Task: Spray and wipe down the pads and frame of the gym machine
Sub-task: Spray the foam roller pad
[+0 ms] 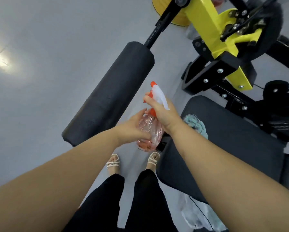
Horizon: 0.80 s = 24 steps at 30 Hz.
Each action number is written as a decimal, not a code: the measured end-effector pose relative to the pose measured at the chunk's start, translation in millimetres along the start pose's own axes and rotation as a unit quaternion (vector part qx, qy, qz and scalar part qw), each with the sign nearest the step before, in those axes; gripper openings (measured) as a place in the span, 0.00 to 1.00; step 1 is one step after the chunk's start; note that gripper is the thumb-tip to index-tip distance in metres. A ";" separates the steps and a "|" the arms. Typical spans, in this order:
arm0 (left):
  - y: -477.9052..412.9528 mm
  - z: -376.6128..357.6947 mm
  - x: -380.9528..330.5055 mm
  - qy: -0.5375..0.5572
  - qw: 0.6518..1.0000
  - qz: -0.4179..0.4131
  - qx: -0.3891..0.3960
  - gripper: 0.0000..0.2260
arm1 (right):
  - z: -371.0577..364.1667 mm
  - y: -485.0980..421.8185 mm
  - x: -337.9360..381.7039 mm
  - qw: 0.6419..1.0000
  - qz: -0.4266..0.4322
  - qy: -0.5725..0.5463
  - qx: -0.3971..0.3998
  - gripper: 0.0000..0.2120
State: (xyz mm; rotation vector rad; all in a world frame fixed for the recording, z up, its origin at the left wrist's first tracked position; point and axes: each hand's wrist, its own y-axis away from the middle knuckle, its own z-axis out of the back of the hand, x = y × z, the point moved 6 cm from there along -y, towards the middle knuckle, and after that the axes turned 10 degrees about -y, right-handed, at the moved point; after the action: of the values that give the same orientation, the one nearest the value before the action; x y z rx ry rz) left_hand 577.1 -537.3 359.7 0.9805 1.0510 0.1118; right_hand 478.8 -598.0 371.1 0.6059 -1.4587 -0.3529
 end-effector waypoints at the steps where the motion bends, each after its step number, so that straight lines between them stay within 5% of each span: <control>1: -3.0 -6.0 -7.8 -0.008 1.000 -0.017 -0.002 0.41 | 8.4 2.9 -0.2 1.000 0.005 -0.028 -0.002 0.12; 8: -45.3 -49.3 -81.1 -0.090 0.979 -0.105 -0.151 0.26 | 99.7 21.1 -5.1 0.999 0.000 -0.046 -0.025 0.25; 12: -83.6 -85.2 -135.0 -0.175 0.945 -0.140 -0.237 0.28 | 169.1 29.0 -18.1 0.997 -0.024 -0.057 -0.055 0.18; 18: -143.5 -139.9 -200.5 -0.140 0.956 -0.208 -0.150 0.37 | 289.0 31.0 -21.9 0.971 0.011 -0.099 -0.217 0.06; 22: -190.1 -153.8 -192.3 -0.216 0.966 -0.069 -0.124 0.36 | 357.3 16.8 -34.2 0.930 -0.011 -0.143 -0.337 0.17; 24: -204.8 -154.8 -172.7 -0.272 0.957 0.035 -0.097 0.32 | 384.6 8.8 -38.8 0.903 -0.028 -0.179 -0.389 0.11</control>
State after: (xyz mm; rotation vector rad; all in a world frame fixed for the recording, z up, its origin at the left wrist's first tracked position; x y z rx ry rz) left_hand 293.5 -649.6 307.7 0.8043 0.4887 -0.0006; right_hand 94.7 -633.4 345.4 -0.0770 -1.4874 -1.0725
